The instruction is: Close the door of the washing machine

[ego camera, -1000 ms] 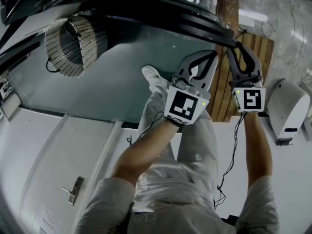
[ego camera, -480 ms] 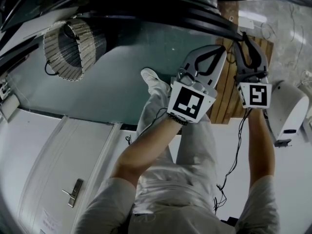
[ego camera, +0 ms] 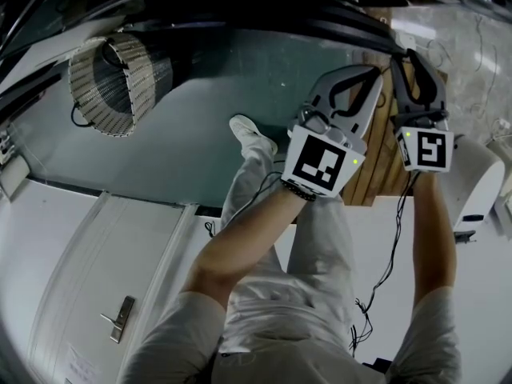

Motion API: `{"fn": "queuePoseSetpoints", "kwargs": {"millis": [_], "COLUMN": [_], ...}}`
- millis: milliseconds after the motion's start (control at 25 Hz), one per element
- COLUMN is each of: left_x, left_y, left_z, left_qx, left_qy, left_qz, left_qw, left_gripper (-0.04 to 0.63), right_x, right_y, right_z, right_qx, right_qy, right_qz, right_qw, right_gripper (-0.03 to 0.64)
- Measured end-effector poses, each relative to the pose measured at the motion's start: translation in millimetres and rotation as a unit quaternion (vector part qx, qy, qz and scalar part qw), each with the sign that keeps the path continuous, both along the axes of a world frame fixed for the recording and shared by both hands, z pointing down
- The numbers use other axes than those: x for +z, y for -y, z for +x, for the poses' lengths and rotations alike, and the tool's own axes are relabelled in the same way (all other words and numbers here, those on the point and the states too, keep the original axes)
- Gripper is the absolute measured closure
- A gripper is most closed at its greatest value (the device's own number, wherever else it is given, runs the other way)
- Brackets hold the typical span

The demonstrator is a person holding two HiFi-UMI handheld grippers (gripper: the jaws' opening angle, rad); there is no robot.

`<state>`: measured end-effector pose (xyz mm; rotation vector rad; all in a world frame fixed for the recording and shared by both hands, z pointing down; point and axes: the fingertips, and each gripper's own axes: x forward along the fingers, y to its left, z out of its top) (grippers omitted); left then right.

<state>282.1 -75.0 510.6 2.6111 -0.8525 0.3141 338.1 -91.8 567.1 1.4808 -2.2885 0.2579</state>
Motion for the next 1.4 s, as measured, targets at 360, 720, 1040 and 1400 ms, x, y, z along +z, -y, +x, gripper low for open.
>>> {"fn": "queuePoseSetpoints", "kwargs": {"millis": [360, 720, 1040, 1400], "left_x": [-3.6, -3.8, -2.2, 0.3], "left_y": [6.3, 15.8, 32.2, 35.3], "left_z": [1.2, 5.0, 8.7, 5.2], "left_qx": [0.008, 0.007, -0.006, -0.014], "left_qy": [-0.001, -0.008, -0.009, -0.017], "left_qz": [0.009, 0.012, 0.015, 0.014], "left_qw": [0.9999, 0.9999, 0.9998, 0.9997], "left_gripper": [0.592, 0.592, 0.592, 0.592], "right_x": [1.0, 0.4, 1.5, 0.8], "right_y": [29.9, 46.8, 47.5, 49.9], "right_z": [11.1, 15.9, 17.9, 18.0], "right_qx": [0.021, 0.045, 0.068, 0.088], "right_qy": [-0.004, 0.009, 0.022, 0.030], "right_qz": [0.015, 0.024, 0.018, 0.010], "right_qw": [1.000, 0.999, 0.997, 0.996], "right_gripper": [0.503, 0.503, 0.502, 0.500]}}
